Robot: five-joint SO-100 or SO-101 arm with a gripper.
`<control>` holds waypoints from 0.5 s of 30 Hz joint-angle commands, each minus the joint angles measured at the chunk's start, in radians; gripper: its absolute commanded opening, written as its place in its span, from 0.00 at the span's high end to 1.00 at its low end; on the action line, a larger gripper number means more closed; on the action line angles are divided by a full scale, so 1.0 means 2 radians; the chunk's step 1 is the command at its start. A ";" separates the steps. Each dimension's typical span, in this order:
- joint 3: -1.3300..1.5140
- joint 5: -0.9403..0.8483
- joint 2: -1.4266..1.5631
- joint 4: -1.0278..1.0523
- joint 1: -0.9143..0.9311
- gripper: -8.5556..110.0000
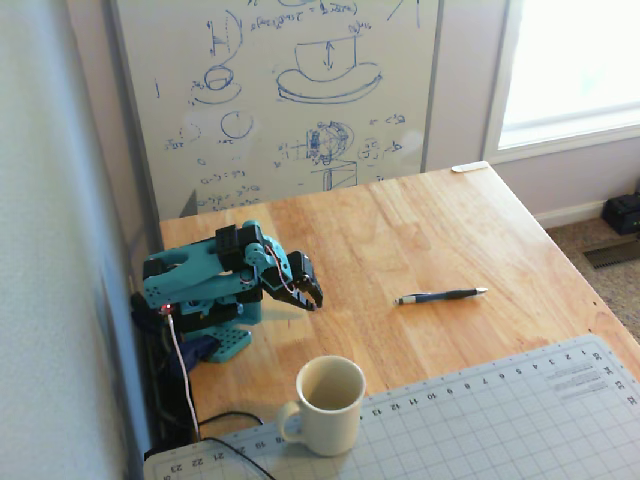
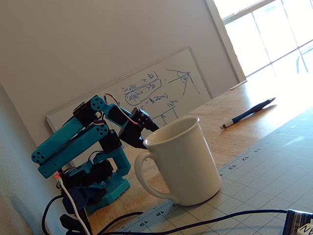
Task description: Grasp a pen and put it in a mug.
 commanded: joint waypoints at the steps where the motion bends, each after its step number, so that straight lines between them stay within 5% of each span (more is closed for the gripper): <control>1: -0.005 0.004 0.014 -0.002 -0.002 0.90; 15: -0.011 0.005 0.012 -0.005 0.002 0.90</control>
